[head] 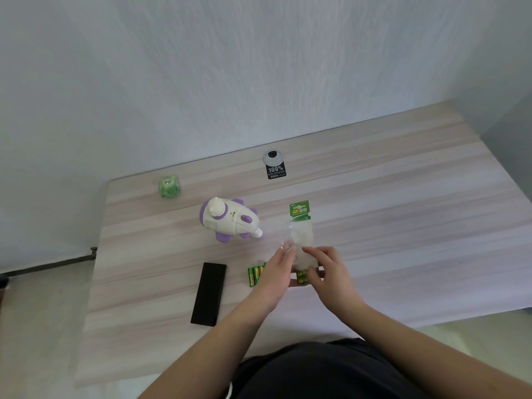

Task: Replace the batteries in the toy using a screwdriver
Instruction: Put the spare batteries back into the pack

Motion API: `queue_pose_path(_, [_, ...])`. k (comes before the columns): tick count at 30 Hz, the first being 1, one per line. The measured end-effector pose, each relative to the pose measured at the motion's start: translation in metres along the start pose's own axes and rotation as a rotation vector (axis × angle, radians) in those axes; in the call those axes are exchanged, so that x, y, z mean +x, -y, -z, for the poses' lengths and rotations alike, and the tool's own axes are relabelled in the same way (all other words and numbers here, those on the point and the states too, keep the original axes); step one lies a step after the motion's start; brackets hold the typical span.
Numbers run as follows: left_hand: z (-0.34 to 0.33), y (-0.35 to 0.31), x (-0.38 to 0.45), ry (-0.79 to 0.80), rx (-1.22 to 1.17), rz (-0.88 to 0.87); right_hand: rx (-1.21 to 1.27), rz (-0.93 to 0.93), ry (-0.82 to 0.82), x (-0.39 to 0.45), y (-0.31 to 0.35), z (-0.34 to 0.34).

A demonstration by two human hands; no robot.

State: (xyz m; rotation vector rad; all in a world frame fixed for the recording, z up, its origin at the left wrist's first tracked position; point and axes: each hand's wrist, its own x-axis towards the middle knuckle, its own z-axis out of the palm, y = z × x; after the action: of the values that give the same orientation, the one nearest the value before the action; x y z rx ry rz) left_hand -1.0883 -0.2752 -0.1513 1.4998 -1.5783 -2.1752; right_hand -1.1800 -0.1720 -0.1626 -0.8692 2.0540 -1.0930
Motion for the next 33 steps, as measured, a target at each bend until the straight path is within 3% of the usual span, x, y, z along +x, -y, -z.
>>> queue_pose_path(8, [-0.003,-0.004,-0.005,0.033,0.140,-0.060,-0.083,0.107,0.143,0.001,0.008,-0.001])
queue_pose_path(16, [0.005,0.004,-0.001,-0.079,0.199,0.020,-0.175,0.144,0.157,0.010,0.000,0.001])
queue_pose_path(25, [0.028,0.011,-0.016,-0.088,0.364,-0.046,-0.372,0.155,0.495,0.020,-0.003,-0.003])
queue_pose_path(33, [0.047,0.022,-0.029,-0.049,0.390,-0.066,-0.423,0.080,0.575,0.018,0.006,-0.025])
